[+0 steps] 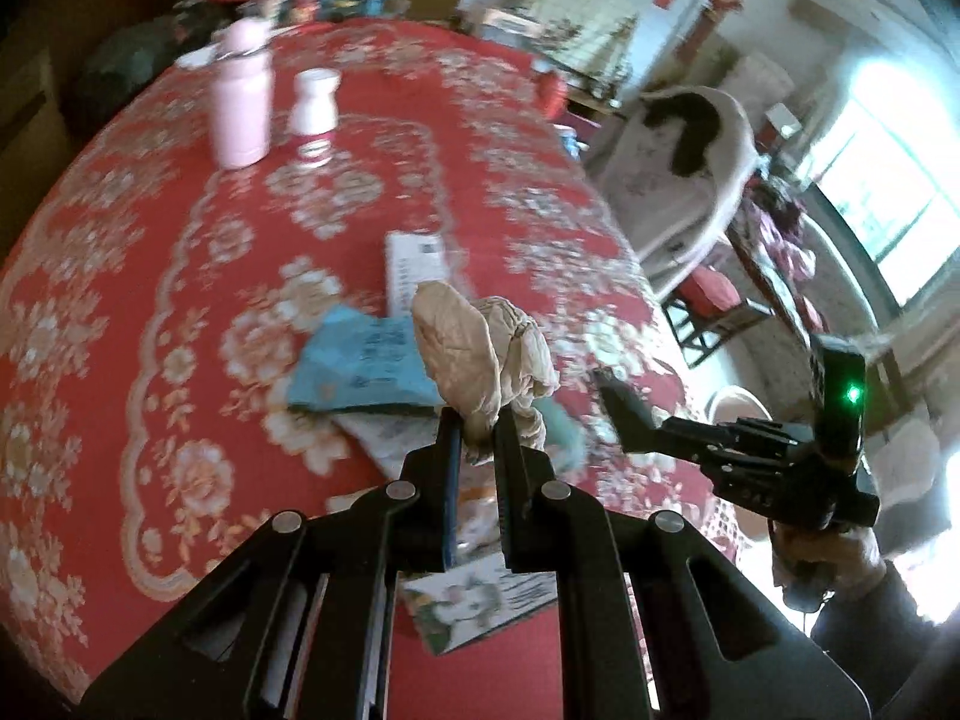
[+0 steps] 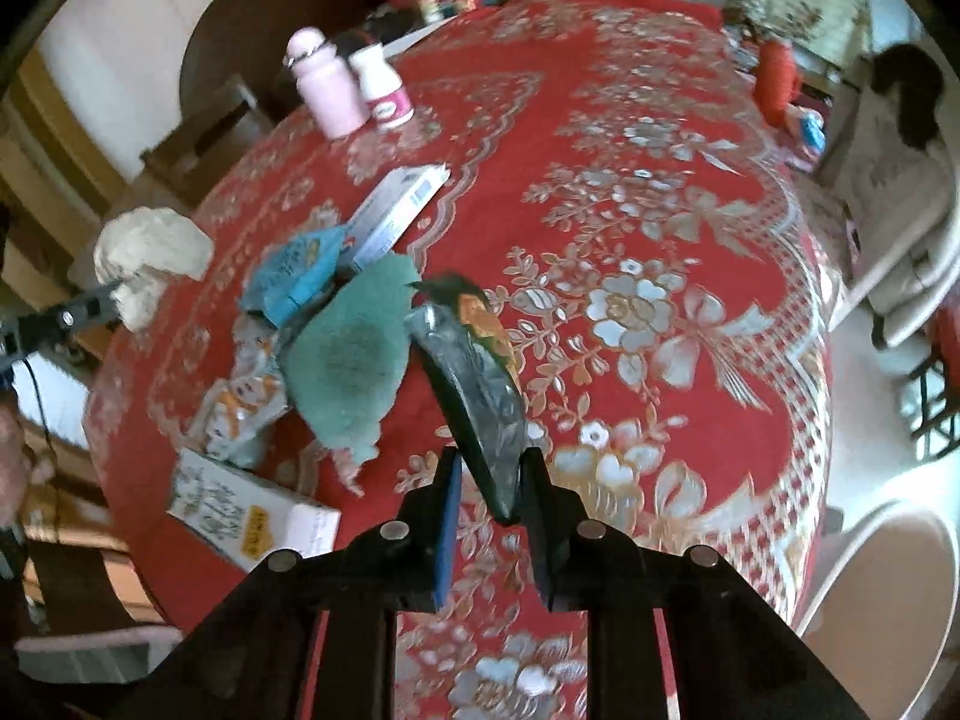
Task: Collect trash
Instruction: 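Grasp the green snack wrapper with the right tool while the left tool grasps the beige crumpled tissue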
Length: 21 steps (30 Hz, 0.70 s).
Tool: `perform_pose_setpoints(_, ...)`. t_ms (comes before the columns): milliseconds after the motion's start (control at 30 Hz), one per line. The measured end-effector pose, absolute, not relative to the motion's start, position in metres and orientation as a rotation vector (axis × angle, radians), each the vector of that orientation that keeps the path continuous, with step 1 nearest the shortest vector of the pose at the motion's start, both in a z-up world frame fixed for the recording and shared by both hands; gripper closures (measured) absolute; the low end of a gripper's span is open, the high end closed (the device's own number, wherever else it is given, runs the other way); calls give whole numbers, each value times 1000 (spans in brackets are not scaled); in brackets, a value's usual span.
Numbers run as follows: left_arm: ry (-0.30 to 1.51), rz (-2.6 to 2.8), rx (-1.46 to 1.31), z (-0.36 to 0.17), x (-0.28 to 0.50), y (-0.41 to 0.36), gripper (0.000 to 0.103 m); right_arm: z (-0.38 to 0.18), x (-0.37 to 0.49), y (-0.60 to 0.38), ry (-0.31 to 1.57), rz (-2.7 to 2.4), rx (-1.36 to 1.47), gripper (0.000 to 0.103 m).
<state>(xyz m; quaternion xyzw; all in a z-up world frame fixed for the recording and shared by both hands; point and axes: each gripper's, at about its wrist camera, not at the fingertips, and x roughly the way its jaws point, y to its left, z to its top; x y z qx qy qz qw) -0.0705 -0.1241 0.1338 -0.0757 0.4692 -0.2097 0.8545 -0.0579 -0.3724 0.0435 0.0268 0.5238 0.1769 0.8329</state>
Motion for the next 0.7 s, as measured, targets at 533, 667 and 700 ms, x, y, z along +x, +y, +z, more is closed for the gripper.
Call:
perform_pose_setpoints(533, 988, -525, -69, 141, -88, -161, 95, 46, -80, -375, 1065, 295, 187, 39)
perform_pose_setpoints(667, 996, -495, -88, 140, -88, -150, 95, 30, -61, -353, 1105, 317, 118, 47)
perform_pose_setpoints(700, 998, -491, -93, 140, -89, -149, 95, 24, -55, -348, 1119, 325, 100, 50)
